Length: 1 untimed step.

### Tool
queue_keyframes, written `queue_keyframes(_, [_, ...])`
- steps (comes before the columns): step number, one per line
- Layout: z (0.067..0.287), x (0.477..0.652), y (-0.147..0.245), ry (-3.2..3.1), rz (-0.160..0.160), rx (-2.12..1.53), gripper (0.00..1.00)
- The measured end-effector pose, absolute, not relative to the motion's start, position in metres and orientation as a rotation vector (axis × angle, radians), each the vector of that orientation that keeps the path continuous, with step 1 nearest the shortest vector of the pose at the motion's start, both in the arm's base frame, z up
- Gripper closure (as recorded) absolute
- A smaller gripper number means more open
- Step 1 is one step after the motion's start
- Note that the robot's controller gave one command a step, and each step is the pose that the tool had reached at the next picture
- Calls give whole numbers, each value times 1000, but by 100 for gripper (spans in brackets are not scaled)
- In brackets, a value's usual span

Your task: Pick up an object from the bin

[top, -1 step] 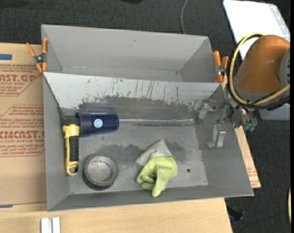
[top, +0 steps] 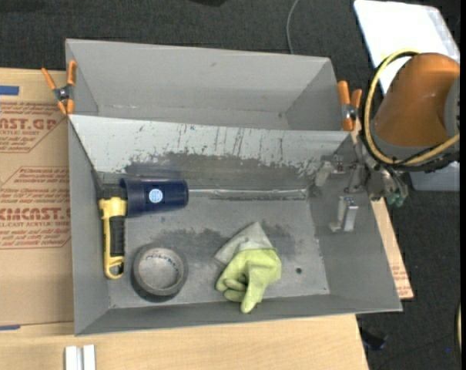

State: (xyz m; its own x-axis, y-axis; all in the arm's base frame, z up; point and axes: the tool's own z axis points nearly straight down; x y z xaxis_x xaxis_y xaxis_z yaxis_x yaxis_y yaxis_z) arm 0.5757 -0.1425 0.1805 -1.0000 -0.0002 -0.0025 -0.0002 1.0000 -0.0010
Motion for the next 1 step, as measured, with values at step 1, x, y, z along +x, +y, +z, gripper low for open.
queue_keyframes(1, [162,575,-97,3123,-2,294,0])
